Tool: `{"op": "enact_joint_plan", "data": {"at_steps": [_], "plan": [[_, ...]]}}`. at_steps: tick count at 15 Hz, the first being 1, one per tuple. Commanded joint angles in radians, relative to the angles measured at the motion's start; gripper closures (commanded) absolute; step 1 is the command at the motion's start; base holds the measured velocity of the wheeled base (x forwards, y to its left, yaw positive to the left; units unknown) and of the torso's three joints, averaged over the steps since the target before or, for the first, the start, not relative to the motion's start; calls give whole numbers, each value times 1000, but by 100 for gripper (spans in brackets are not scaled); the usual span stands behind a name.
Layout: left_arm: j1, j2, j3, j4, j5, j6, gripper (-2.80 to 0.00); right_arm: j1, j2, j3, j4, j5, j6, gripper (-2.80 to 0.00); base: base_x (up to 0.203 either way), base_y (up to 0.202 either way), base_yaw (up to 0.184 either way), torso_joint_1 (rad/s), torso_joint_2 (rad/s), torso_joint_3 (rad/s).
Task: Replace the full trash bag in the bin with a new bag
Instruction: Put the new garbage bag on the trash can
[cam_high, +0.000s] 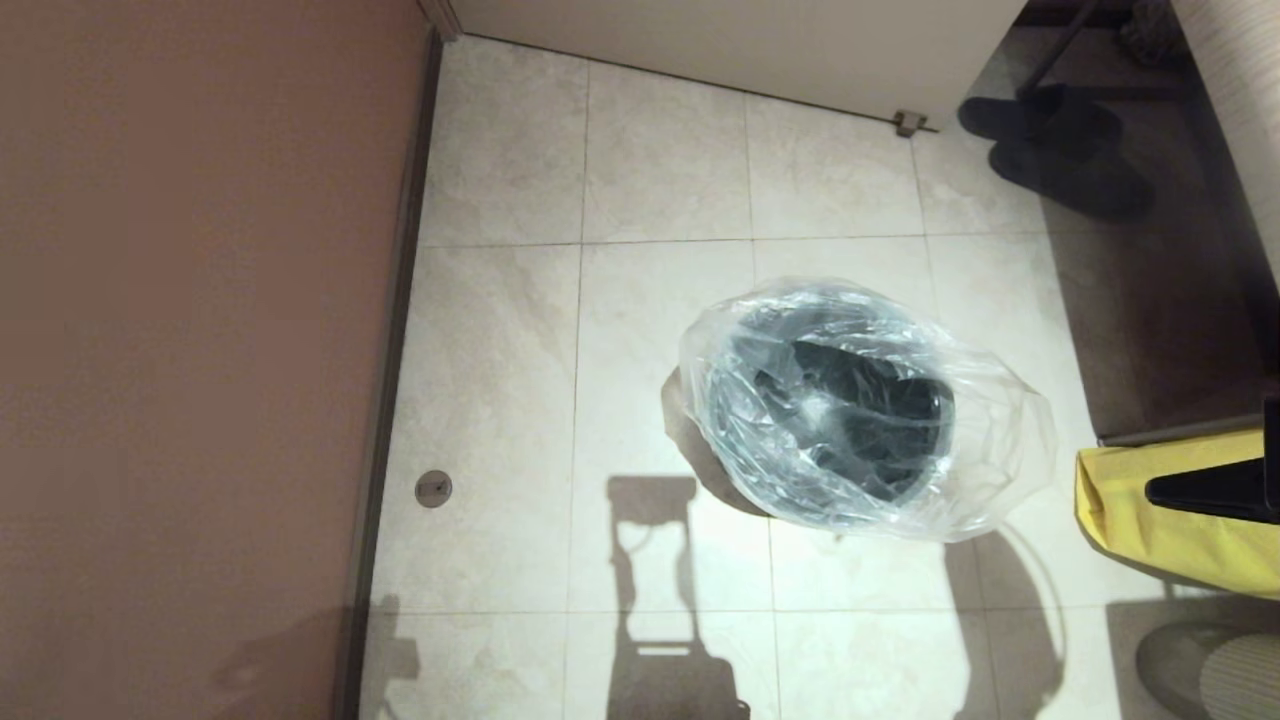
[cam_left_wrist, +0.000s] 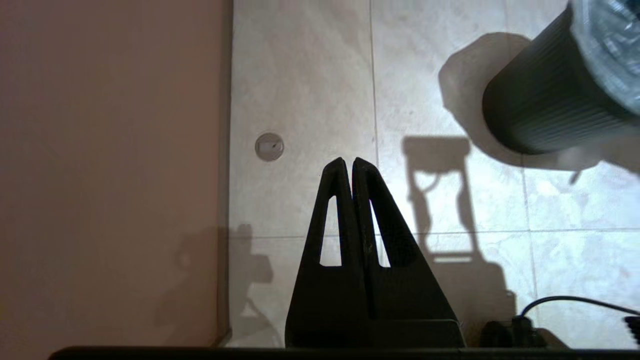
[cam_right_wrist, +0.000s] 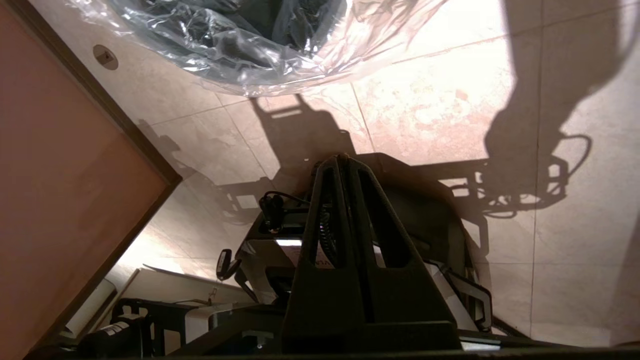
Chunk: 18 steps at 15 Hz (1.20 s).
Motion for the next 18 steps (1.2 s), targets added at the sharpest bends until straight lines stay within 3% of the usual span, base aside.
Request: {"op": "enact_joint_plan", "data": {"at_steps": [1, 5, 9, 13, 18], "plan": [[-1, 157, -70, -2, -17, -6, 0, -19, -3, 15, 4, -4, 1, 0, 0, 0, 0, 0, 0, 0], [-4, 635, -236, -5, -140, -48, 0, -36, 18, 22, 4, -45, -6, 0, 0, 0, 0, 0, 0, 0], [-88, 1134, -500, -7, -182, -191, 0, -40, 3, 30, 5, -88, -35, 0, 0, 0, 0, 0, 0, 0], [-294, 1545, -861, -7, -103, -367, 0, -37, -1, 40, 5, -88, -48, 0, 0, 0, 0, 0, 0, 0], [-464, 1887, -1290, 70, -4, -443, 0, -54, 25, 86, -12, -85, -57, 0, 0, 0, 0, 0, 0, 0]]}}
